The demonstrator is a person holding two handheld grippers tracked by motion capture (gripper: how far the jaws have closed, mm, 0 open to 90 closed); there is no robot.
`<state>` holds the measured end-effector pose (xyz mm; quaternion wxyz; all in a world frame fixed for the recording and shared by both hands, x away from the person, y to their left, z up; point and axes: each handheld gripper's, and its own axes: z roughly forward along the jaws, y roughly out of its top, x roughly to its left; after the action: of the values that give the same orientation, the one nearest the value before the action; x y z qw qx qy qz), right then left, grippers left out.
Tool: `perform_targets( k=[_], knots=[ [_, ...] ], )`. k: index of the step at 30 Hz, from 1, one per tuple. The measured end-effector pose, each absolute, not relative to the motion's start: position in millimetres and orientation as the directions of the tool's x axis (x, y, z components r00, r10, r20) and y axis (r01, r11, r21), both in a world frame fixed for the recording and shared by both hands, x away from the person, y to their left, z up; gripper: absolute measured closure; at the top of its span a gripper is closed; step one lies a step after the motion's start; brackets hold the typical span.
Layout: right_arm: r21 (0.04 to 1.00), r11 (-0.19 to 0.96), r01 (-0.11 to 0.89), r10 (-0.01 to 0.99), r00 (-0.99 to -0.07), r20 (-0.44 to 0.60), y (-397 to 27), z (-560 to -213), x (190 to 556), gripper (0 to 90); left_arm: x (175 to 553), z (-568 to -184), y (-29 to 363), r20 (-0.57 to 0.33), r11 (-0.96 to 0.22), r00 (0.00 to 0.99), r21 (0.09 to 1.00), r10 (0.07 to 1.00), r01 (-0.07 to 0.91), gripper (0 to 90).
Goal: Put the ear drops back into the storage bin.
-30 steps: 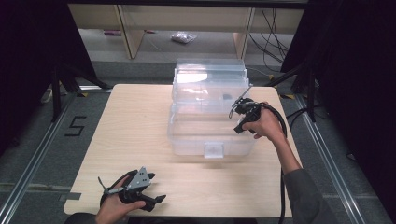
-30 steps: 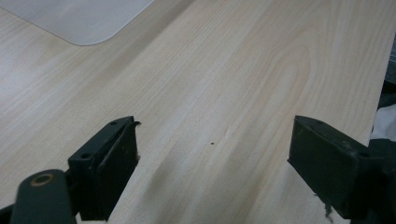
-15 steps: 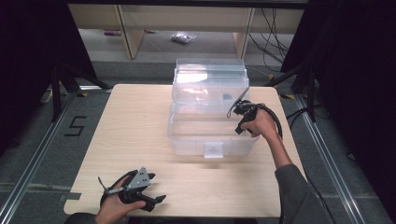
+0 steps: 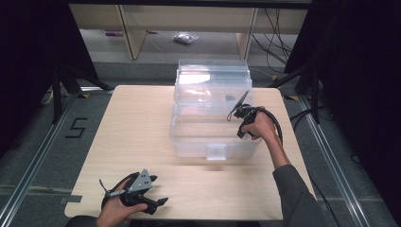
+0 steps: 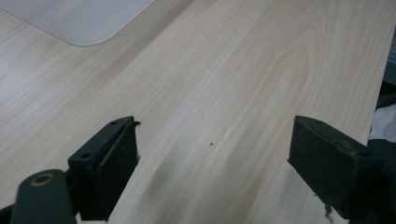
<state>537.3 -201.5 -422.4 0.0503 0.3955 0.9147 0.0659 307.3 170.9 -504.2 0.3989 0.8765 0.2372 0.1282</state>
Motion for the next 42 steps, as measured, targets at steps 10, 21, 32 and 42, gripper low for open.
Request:
perform_targets(
  k=[10,21,32,42],
  knots=[
    [0.122,0.656,0.745,0.752,-0.659,-0.02,-197,-431,537,60.0,307,-504,171,0.035,-0.572,0.855,0.758,0.517,0.314,15.0],
    [0.116,0.66,0.742,0.749,-0.662,-0.024,-203,-436,535,60.0,307,-504,170,0.026,-0.567,0.857,0.759,0.515,0.319,15.1],
    [0.114,0.648,0.753,0.759,-0.65,-0.023,-203,-428,529,59.8,307,-504,170,0.03,-0.569,0.855,0.758,0.518,0.319,15.0],
    [0.196,0.669,0.717,0.737,-0.674,-0.051,-206,-413,527,51.9,307,-504,170,0.03,-0.569,0.855,0.758,0.518,0.319,15.1]
  ],
)
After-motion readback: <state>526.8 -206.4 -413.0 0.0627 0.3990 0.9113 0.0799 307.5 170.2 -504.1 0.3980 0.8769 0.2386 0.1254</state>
